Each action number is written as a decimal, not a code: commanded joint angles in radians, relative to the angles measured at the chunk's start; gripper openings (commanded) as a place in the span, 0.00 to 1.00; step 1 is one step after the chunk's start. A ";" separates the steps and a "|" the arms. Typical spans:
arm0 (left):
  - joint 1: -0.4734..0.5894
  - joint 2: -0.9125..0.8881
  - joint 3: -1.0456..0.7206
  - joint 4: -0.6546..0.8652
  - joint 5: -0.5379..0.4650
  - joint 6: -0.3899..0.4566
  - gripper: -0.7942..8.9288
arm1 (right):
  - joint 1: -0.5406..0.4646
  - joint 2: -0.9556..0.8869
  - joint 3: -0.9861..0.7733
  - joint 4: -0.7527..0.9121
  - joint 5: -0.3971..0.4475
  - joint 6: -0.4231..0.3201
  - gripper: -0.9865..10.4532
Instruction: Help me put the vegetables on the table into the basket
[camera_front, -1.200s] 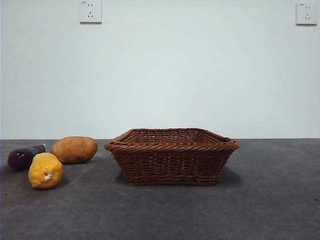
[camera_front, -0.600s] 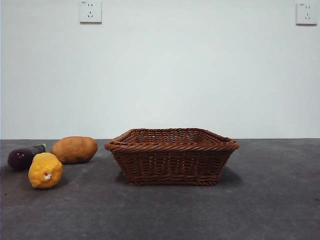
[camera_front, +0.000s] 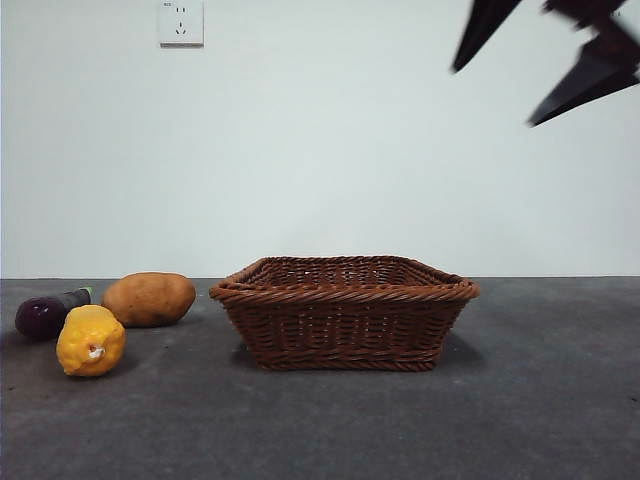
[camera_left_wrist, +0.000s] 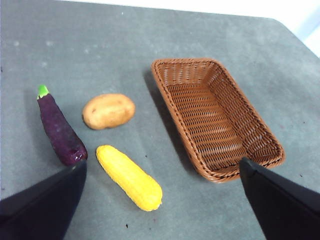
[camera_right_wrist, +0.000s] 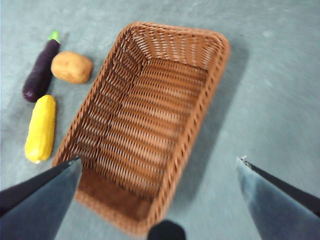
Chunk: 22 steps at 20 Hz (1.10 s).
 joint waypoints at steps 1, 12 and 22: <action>-0.002 0.014 0.002 0.013 0.004 0.008 0.67 | 0.020 0.122 0.073 0.003 0.005 0.009 0.58; -0.002 0.053 0.002 0.045 0.003 0.007 0.67 | 0.057 0.481 0.163 0.067 0.085 0.012 0.58; -0.002 0.110 0.002 0.060 0.003 0.007 0.67 | 0.111 0.609 0.163 0.144 0.108 0.042 0.44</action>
